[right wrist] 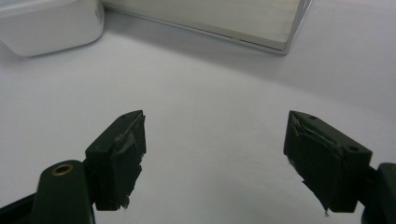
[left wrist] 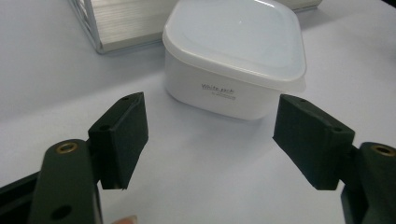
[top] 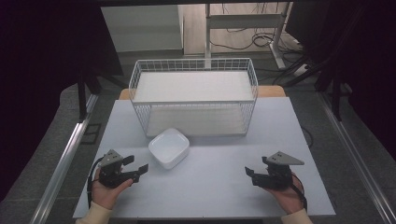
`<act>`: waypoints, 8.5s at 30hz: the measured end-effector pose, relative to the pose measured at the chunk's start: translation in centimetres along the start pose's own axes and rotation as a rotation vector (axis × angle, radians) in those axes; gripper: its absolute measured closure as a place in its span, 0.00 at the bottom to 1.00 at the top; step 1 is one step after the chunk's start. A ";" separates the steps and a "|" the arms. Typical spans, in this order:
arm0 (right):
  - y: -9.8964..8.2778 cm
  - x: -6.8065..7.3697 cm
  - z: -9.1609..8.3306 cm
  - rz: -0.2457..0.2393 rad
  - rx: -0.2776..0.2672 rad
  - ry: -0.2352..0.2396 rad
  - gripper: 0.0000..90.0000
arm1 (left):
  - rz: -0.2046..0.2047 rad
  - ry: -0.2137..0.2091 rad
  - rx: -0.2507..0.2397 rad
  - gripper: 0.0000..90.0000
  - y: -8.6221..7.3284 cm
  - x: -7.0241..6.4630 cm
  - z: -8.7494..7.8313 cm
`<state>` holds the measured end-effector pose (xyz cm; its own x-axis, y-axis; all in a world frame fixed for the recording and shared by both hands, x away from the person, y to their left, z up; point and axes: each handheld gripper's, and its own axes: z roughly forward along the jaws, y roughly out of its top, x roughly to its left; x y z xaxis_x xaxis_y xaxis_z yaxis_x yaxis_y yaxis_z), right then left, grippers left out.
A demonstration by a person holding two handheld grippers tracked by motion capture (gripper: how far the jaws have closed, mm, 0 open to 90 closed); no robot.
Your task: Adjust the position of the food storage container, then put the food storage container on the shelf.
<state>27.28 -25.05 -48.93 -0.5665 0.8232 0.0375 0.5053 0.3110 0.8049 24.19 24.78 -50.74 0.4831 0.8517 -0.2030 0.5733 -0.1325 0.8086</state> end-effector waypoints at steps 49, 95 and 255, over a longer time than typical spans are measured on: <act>0.1 0.9 -0.3 0.004 0.024 0.040 0.25 | 0.014 -0.007 -0.010 0.40 4.2 -0.4 -0.8; -0.8 0.2 -0.2 0.051 0.056 -0.021 0.25 | 0.067 0.022 0.228 1.00 10.0 3.0 7.8; 5.4 4.3 4.5 0.171 0.072 0.316 0.30 | -0.204 -0.359 0.187 0.32 7.0 -6.9 8.1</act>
<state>30.49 -17.69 -47.07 -0.6375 0.6823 0.3577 0.6479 0.2236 0.7281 30.21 13.91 -48.19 0.5281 0.6447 -0.5528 0.7741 -0.0978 0.6254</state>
